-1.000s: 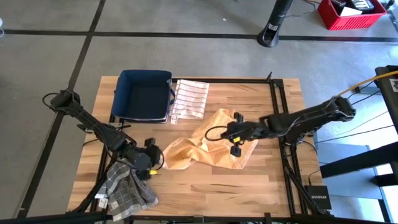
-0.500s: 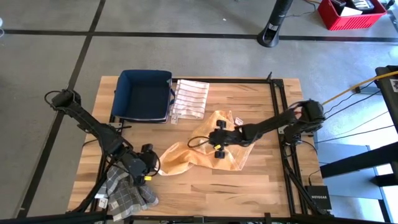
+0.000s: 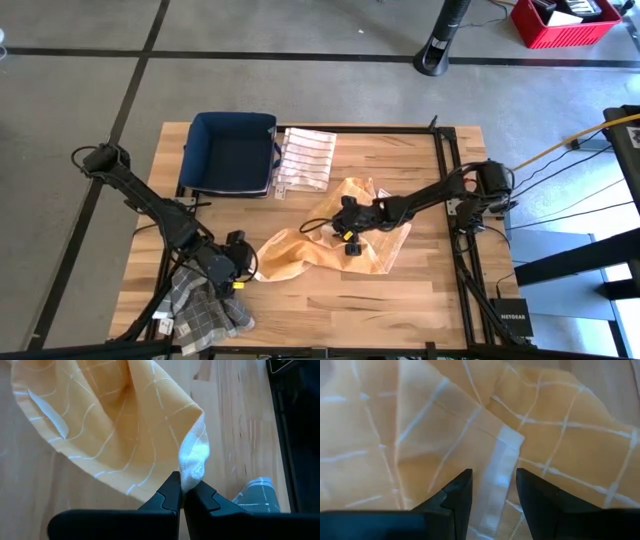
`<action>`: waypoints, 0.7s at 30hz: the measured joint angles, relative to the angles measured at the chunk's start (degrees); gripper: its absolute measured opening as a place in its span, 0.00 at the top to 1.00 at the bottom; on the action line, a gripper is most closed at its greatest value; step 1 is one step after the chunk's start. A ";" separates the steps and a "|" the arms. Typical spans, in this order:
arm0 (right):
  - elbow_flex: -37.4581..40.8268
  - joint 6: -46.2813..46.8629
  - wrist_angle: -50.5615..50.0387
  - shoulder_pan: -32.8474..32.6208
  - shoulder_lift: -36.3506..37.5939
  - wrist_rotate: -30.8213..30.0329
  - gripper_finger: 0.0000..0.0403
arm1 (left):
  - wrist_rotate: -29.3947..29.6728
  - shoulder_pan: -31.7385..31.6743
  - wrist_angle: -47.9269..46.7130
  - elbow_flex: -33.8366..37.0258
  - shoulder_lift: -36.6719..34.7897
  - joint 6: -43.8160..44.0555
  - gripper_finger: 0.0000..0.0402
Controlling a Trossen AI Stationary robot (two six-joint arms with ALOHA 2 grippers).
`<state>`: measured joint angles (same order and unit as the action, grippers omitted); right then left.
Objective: Fold towel
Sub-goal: Fold the orange towel
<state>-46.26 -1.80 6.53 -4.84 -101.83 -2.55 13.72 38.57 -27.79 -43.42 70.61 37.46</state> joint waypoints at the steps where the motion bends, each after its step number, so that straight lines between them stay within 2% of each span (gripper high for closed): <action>1: 0.00 0.06 -0.03 0.00 -0.29 -0.52 0.61 | 0.00 0.00 0.05 0.00 0.00 0.06 0.99; 12: 0.00 0.02 3.23 -0.01 -2.37 4.00 0.63 | 0.00 0.00 -0.11 0.00 0.01 1.53 0.99; 16: 0.04 0.02 3.79 -0.02 -2.29 7.49 0.69 | 0.00 0.00 -0.11 0.00 0.02 1.56 0.99; 21: 0.04 0.02 3.49 -0.02 -2.29 7.71 0.81 | 0.00 0.00 -0.28 0.00 0.02 1.56 0.99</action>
<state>-46.22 -1.78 10.02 -4.86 -104.12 5.17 13.72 38.57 -28.08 -43.42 70.63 39.03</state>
